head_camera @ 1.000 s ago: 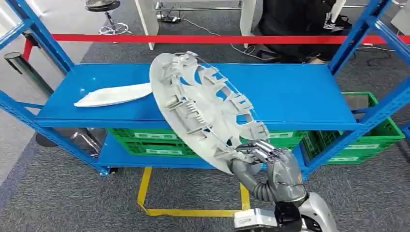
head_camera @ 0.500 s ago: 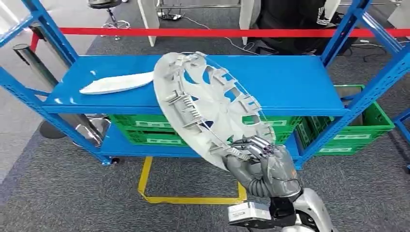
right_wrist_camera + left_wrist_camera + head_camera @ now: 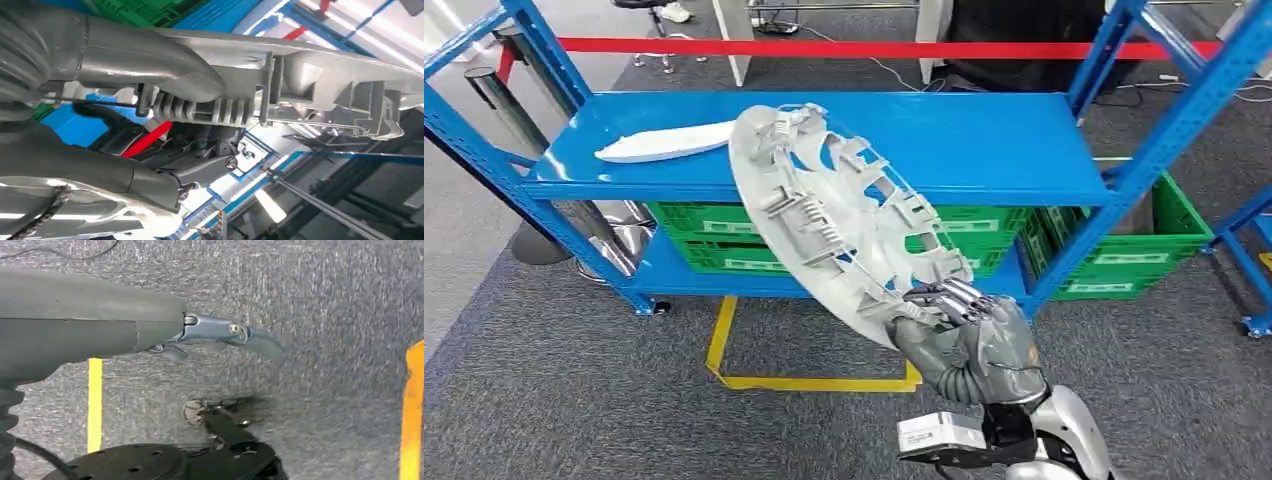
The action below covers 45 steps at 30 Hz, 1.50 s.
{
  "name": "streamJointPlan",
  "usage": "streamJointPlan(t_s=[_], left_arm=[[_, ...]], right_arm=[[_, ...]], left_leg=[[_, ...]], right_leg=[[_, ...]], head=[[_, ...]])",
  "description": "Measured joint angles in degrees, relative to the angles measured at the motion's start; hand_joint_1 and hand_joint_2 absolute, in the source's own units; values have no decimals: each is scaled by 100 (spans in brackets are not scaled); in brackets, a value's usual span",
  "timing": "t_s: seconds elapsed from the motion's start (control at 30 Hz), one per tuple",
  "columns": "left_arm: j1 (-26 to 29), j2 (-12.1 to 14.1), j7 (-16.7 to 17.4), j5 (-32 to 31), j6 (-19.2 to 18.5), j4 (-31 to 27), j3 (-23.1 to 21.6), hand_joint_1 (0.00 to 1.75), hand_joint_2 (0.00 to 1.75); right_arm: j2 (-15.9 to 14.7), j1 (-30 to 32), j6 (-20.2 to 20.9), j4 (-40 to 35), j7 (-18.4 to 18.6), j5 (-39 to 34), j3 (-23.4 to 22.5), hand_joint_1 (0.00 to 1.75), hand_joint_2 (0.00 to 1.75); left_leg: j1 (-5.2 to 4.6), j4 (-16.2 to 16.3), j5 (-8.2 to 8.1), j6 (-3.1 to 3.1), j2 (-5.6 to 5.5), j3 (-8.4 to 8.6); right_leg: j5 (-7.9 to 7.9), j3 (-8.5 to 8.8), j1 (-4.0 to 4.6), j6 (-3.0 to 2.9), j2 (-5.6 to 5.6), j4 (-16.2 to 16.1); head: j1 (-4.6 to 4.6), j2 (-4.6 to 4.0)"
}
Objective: Take the parts from the cabinet and place them on the table.
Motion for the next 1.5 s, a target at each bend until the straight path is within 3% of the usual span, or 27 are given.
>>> streamJointPlan(t_s=[0.03, 0.07, 0.17, 0.2, 0.27, 0.33, 0.37, 0.4, 0.5, 0.53, 0.6, 0.67, 0.7, 0.77, 0.83, 0.87, 0.9, 1.0, 1.03, 1.1, 1.17, 1.23, 1.3, 1.37, 1.4, 1.43, 1.5], left_arm=[[-10, 0, 5, 2, 0, 0, 16, 0, 175], [-5, 0, 5, 0, 0, 0, 18, 0, 175], [-8, -2, 7, -2, 0, 0, 27, 0, 175], [-8, -2, 7, -2, 0, 0, 27, 0, 175], [-10, -2, 9, -4, 0, 0, 29, 0, 175], [-18, -2, 9, -2, -4, -2, 29, 0, 175], [-32, -2, 9, 0, -4, -13, 24, 0, 175], [-46, -2, 9, 6, -4, -33, 22, 0, 175], [-48, 0, 11, 11, -4, -46, 22, 0, 175], [-36, -2, 24, 11, -4, -52, 31, 0, 175], [-38, -13, 31, 2, 4, -61, 46, 0, 175], [-42, -22, 29, -26, 96, -59, 18, 0, 175], [-44, -22, 29, -26, 158, -59, -4, 0, 175], [-49, -26, 22, 2, 221, -44, -48, 0, 175], [-55, -28, 20, 13, 225, -33, -59, 0, 175], [-62, -31, 20, 13, 227, -28, -76, 0, 175], [-70, -31, 16, 15, 227, -26, -111, 0, 175], [-53, -20, 4, 17, 227, -22, -131, 0, 175], [-53, -4, 5, 17, 230, -20, -131, 0, 175], [-52, -15, 5, 17, 229, -17, -135, 0, 175], [-58, -15, 5, 17, 227, -13, -175, 0, 175], [-55, -15, 5, 20, 223, -7, -179, 0, 175], [-49, -13, 4, 20, 223, -4, -179, 0, 175], [-30, -11, -4, 22, 223, -2, -177, 0, 175], [-30, -9, -17, 26, 219, -2, -177, 0, 175], [-26, -7, -35, 28, 216, -4, -177, 0, 175], [11, 2, -72, 28, 173, -4, -147, 0, 175]], right_arm=[[0, -29, 4, 16, -2, 0, 0, 175, 175], [0, -39, 7, 29, 0, 0, 0, 175, 175], [0, -51, 20, 55, 4, 20, -2, 175, 175], [0, -50, 22, 66, 7, 22, -2, 175, 175], [0, -50, 24, 75, 13, 24, -2, 175, 175], [0, -54, 24, 77, 39, 24, -2, 175, 175], [0, -51, 24, 77, 44, 26, -2, 175, 175], [0, -63, 22, 77, 44, 26, -2, 175, 175], [2, -84, 24, 77, 44, 37, -2, 175, 175], [0, -90, 24, 88, 46, 42, -4, 175, 175], [0, -71, 17, 101, 46, 53, -4, 175, 175], [-4, -39, 9, 101, 46, 53, -33, 175, 175], [-18, -13, 7, 101, 46, 44, -57, 175, 175], [-33, 45, 7, 101, 31, 15, -114, 175, 175], [-35, 60, 7, 101, 26, 2, -149, 175, 175], [-37, 61, 7, 96, 22, 2, -164, 175, 175], [-37, 64, 7, 88, 17, 2, -181, 175, 175], [-39, 86, 4, 86, 7, 2, -192, 175, 175], [-39, 82, 4, 88, 4, 2, -192, 175, 175], [-42, 91, 2, 83, 4, 0, -195, 175, 175], [-44, 105, 2, 85, 2, 2, -199, 175, 175], [-44, 120, 13, 86, 0, 4, -205, 175, 175], [-44, 162, 17, 86, -17, 22, -225, 175, 175], [-44, 167, 28, 86, -55, 26, -227, 175, 175], [-44, 170, 33, 86, -61, 29, -227, 175, 175], [-44, 148, 48, 85, -63, 33, -230, 175, 175], [-42, 138, 109, 85, -61, 70, -225, 175, 175]], left_leg=[[35, 45, -150, -41, -1, -34], [39, 249, -512, -85, 5, -81], [77, 1463, -1456, -158, 7, -253], [89, 1745, -1465, -164, 8, -240], [102, 1635, -1064, -154, 12, 44], [98, 724, -853, -114, 100, 752], [80, 107, -1028, -76, 257, 1213], [37, -305, -1144, -45, 265, 1416], [-40, -345, -1017, 69, 156, 1256], [-2, -403, -899, 121, 124, 1191], [-11, -393, -749, 204, 68, 997], [-33, -381, -582, 241, -29, 794], [-41, -368, -498, 243, -79, 681], [-52, -335, -333, 228, -203, 433], [-52, -280, -200, 200, -319, 252], [-40, -236, -139, 184, -369, 173], [-80, -176, -87, 159, -440, 85], [-62, -211, 136, 76, -624, -1], [-53, -207, 141, 51, -636, -45], [-45, 207, -462, -53, -199, -167], [41, 1140, -1086, -138, -64, -377], [138, 1749, -1175, -213, -30, -426], [209, 1382, -820, -273, 19, -42], [228, 216, -591, -289, 273, 746], [190, -141, -790, -284, 437, 949], [124, -296, -766, -191, 422, 1001], [92, -276, -755, -107, 333, 918]], right_leg=[[60, -61, -20, -78, -37, -3], [129, -128, -18, -132, -45, -3], [360, -362, 5, -173, -101, 10], [441, -457, 16, -173, -122, 23], [593, -696, 35, -169, -189, 61], [717, -859, 50, -146, -249, 78], [767, -885, 64, -116, -282, 82], [812, -913, 69, -82, -331, 92], [1021, -950, 6, 27, -496, 24], [956, -1000, -12, 67, -402, 46], [291, -1191, -5, 74, -60, 467], [-315, -1351, 25, 55, 5, 1343], [-370, -1385, 38, 46, 5, 1683], [-2, -1131, 50, 12, 16, 1698], [307, -501, 57, -42, 143, 926], [185, -65, 57, -83, 422, 347], [0, 312, 50, -85, 509, -204], [16, 170, 93, -85, 332, -204], [87, 118, 25, -126, 225, -226], [183, 36, 45, -230, 49, -226], [266, -70, 57, -226, -114, -222], [342, -132, 56, -205, -281, -213], [406, -244, 47, -164, -447, -196], [434, -278, 34, -118, -570, -179], [448, -289, 29, -93, -633, -181], [467, -314, 54, -45, -696, -165], [505, -321, 35, 17, -798, -173]], head=[[-7, 0], [-22, 0], [-35, 0], [-37, 0], [-35, 0], [-35, 0], [-33, 0], [-28, 0], [-26, 0], [-39, 0], [-22, 0], [-24, 0], [-24, 0], [-26, 0], [-24, 0], [-20, 0], [-22, 0], [-26, 0], [-20, 0], [-79, 0], [-83, 0], [-85, 0], [-83, 0], [-87, 0], [-87, 0], [-76, 0], [-77, 0]])
